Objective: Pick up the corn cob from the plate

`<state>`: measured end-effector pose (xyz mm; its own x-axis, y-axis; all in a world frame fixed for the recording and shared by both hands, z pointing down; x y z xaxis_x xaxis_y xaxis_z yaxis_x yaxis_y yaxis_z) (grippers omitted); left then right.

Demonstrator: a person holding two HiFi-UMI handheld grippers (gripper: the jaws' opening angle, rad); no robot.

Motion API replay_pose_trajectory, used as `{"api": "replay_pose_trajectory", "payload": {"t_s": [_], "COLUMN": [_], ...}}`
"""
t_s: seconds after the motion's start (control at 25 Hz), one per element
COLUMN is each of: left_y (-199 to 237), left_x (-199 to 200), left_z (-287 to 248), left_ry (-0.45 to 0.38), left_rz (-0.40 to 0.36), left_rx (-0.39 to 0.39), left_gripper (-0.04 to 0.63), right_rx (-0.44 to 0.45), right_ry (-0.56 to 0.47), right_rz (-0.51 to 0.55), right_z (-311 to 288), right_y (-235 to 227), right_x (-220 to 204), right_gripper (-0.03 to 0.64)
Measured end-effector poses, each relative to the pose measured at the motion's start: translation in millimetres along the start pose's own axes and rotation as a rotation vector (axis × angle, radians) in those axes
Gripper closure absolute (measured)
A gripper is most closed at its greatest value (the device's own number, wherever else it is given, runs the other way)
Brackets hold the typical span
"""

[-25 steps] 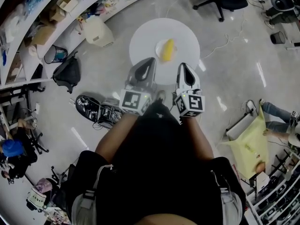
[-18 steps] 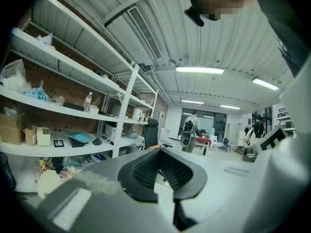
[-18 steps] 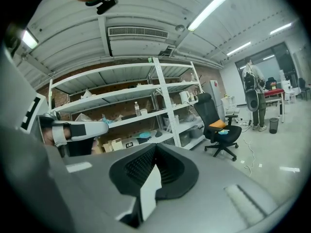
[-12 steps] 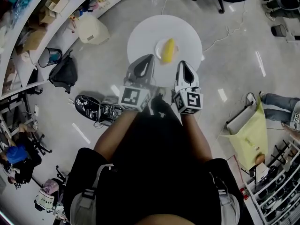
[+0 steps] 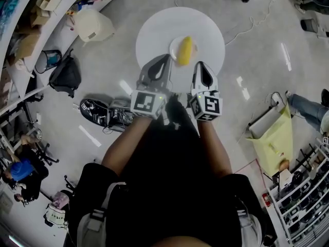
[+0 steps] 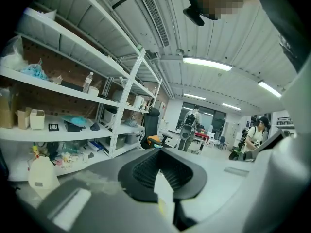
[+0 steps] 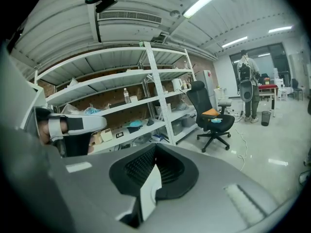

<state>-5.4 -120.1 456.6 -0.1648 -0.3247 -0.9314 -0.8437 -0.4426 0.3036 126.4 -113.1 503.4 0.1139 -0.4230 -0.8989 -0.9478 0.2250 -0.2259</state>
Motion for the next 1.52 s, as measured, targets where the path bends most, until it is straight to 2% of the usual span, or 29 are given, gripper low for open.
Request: {"api": "replay_pose_trajectory", "payload": {"t_s": [0.52,1.52], "left_y": [22,51], "left_x": [-39,-96], "left_z": [-34,-69], "left_ry": [0.055,0.121], "left_rz": [0.051,0.108], "left_rx": [0.022,0.027], "left_gripper": [0.597,0.597], "right_rx": [-0.020,-0.054], "right_ry": [0.078,0.268], "right_rz": [-0.009,-0.033], "right_z": [-42,-101], "right_y": [-15,-37], "right_x": [-38,-128], "right_gripper": [0.604,0.479]}}
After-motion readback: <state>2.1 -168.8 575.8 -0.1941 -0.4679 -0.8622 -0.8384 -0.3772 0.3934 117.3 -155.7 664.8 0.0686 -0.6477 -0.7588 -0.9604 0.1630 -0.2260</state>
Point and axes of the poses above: the fingertips, and each gripper's own axes: z backward along the fingers, y to its left, x out of its top, the point moved 2 cm from there along z, backward along the fingers, and after that the axes turned 4 degrees about -x, right-handed, at the moved point
